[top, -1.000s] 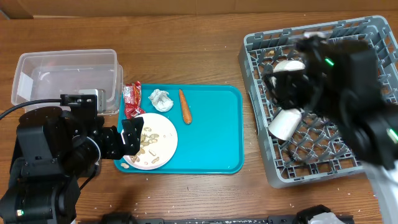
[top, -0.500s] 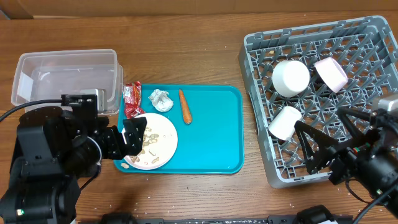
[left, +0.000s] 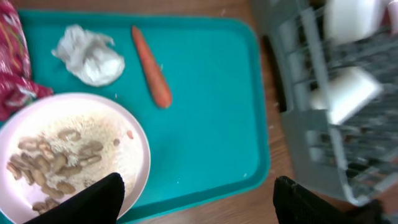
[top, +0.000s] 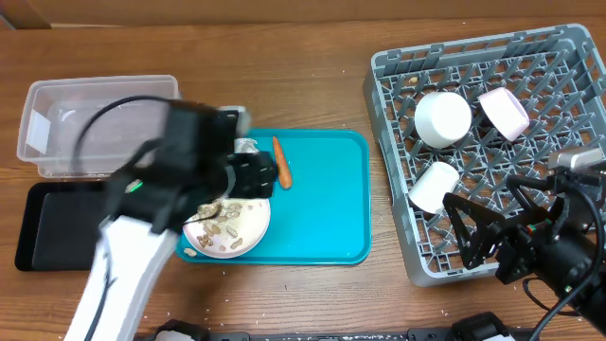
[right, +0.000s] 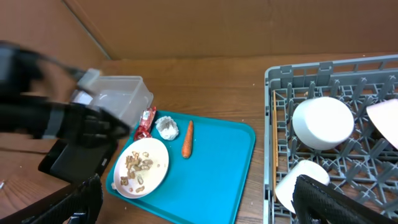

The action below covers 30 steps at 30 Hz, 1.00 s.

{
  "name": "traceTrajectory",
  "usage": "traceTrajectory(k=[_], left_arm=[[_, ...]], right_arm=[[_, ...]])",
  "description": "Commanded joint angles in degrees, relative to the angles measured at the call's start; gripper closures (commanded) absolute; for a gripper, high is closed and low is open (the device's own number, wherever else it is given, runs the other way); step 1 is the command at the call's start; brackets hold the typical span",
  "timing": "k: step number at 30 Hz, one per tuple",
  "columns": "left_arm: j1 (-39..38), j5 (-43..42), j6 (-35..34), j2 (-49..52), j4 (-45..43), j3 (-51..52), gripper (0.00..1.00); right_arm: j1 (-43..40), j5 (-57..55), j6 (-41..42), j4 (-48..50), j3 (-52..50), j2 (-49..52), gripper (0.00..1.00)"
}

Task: Sort waste into correct bins and load items into the dishwasher
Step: 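Reach the left gripper to the orange carrot and grasp it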

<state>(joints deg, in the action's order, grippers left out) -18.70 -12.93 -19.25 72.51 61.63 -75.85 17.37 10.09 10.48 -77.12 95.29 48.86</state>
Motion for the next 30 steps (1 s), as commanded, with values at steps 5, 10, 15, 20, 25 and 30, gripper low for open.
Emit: traceTrajectory(k=[5,10,15,20,25,30], left_arm=[[-8.87,17.00,-19.93,18.14,-4.52,0.70,0.29],[-8.41,17.90,-23.85,28.35,-11.91,0.70,0.38],[-8.31,18.53,-24.17,36.46,-17.90,0.70,0.44],[-8.31,20.90,-26.21,41.97,-20.02,0.70,0.49],[-8.22,20.79,-26.16,43.85,-19.85,0.70,0.68],[-8.22,19.19,-25.77,41.62,-18.16,-1.70,0.82]], right_arm=[[0.26,-0.13,-0.17,0.24,0.31,-0.11,0.00],[0.26,-0.13,-0.17,0.26,0.31,-0.11,0.00],[0.26,-0.13,-0.17,0.24,0.31,-0.11,0.00],[0.26,-0.13,-0.17,0.24,0.31,-0.11,0.00],[0.26,-0.13,-0.17,0.24,0.31,-0.11,0.00],[0.26,-0.13,-0.17,0.26,0.31,-0.11,0.00]])
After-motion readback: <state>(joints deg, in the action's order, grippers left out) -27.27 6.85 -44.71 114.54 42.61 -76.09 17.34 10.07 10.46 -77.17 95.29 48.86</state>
